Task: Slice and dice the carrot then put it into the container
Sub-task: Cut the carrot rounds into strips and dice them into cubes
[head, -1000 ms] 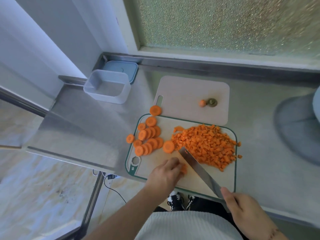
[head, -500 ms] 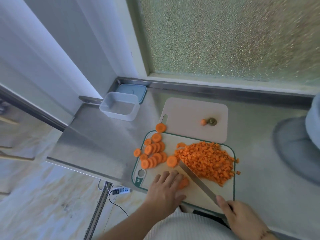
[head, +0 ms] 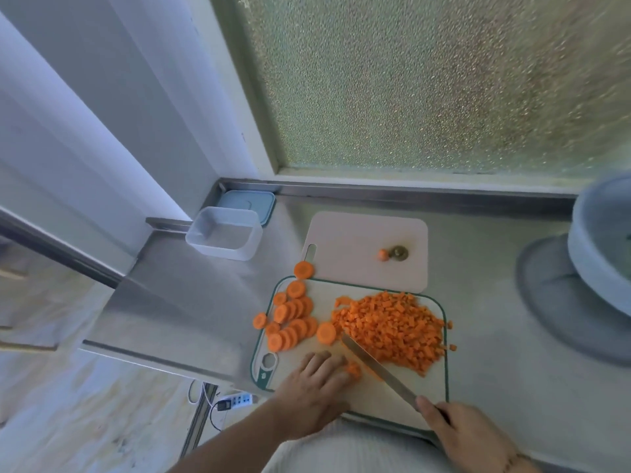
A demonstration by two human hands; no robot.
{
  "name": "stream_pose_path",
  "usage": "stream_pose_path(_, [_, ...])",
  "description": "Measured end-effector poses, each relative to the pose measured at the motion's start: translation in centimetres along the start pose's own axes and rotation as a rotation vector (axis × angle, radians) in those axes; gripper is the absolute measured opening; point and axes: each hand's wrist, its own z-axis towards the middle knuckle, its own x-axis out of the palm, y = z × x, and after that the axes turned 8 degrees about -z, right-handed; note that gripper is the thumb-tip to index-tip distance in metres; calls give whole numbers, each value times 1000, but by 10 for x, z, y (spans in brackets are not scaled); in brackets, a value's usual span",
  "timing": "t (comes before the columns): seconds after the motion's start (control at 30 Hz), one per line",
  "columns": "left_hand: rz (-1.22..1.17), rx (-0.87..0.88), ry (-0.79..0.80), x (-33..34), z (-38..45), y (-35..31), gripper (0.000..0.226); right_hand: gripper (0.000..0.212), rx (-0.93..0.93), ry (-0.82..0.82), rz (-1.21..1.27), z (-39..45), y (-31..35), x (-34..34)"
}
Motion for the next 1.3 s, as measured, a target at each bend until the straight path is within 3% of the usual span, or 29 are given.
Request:
stream_pose_path(0.23, [-235, 54, -148, 21, 22, 4, 21, 85, 87, -57, 27, -16, 20, 10])
stream_pose_path(0.4, [-299, 4, -270, 26, 33, 3, 28, 35, 245, -333, 278, -42, 26, 18])
stream_pose_path(0.53, [-142, 136, -247, 26, 58, 6, 21, 48, 415, -414, 405, -48, 31, 37])
stream_pose_path(0.6, [-38, 157, -182, 25, 69, 7, 19, 58, 419, -428, 429, -52, 34, 46])
stream_pose_path(0.8, [98, 240, -71, 20, 77, 5, 8, 56, 314, -402, 419, -56, 35, 56])
stream_pose_path(1.13, [283, 242, -56, 19, 73, -19, 14, 70, 108, -410, 389, -43, 15, 63])
stream_pose_path(1.3, [150, 83, -118, 26, 73, -30, 23, 77, 96, -423, 415, -39, 4, 70])
